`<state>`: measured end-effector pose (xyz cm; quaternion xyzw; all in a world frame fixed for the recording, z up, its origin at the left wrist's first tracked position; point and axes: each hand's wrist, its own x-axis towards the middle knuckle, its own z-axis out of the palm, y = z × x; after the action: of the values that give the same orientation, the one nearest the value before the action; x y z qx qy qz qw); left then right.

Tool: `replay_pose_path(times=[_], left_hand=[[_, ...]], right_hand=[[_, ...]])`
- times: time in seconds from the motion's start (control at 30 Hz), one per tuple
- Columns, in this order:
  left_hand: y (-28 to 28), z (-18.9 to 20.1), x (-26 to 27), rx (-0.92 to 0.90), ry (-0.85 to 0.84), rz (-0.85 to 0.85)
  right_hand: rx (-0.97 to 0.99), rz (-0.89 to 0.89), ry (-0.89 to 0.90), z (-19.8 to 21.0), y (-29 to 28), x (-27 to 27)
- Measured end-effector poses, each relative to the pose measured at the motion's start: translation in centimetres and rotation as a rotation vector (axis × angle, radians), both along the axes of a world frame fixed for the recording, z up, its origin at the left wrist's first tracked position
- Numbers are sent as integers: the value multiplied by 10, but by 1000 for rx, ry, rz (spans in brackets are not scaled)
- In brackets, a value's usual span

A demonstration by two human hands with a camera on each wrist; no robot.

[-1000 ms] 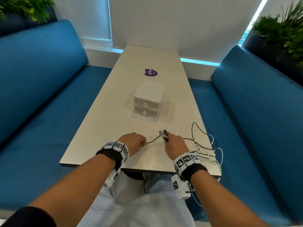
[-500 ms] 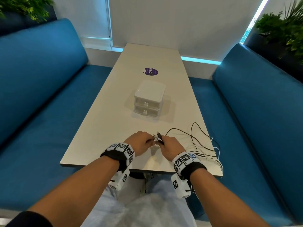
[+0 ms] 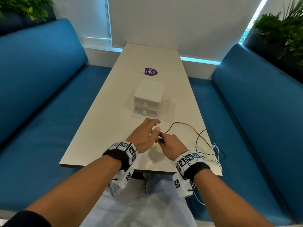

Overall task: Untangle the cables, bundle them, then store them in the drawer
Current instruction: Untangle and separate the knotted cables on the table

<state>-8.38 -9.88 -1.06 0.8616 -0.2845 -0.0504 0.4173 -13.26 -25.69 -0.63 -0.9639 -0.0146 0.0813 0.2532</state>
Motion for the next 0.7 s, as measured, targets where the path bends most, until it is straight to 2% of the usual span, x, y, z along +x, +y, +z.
replay_pose_path(times=[0.07,0.13,0.2,0.47,0.6,0.7], left_hand=[[-3,1,-4,75,-58,-43],[-3,2,-5,170,-169,-28],[-3,1,-5,203,-204,-3],[-13,1,-10,216,-130,73],[-16,3,-9,153,-2,81],[-14,1,-12,108,15,82]], right_hand=[[52,-10,39,6,3,1],[91,-18,74,9,4,2],[91,2,105,12,5,1],[147,42,157,10,9,1],[164,34,162,10,10,2],[186,104,169,8,13,5]])
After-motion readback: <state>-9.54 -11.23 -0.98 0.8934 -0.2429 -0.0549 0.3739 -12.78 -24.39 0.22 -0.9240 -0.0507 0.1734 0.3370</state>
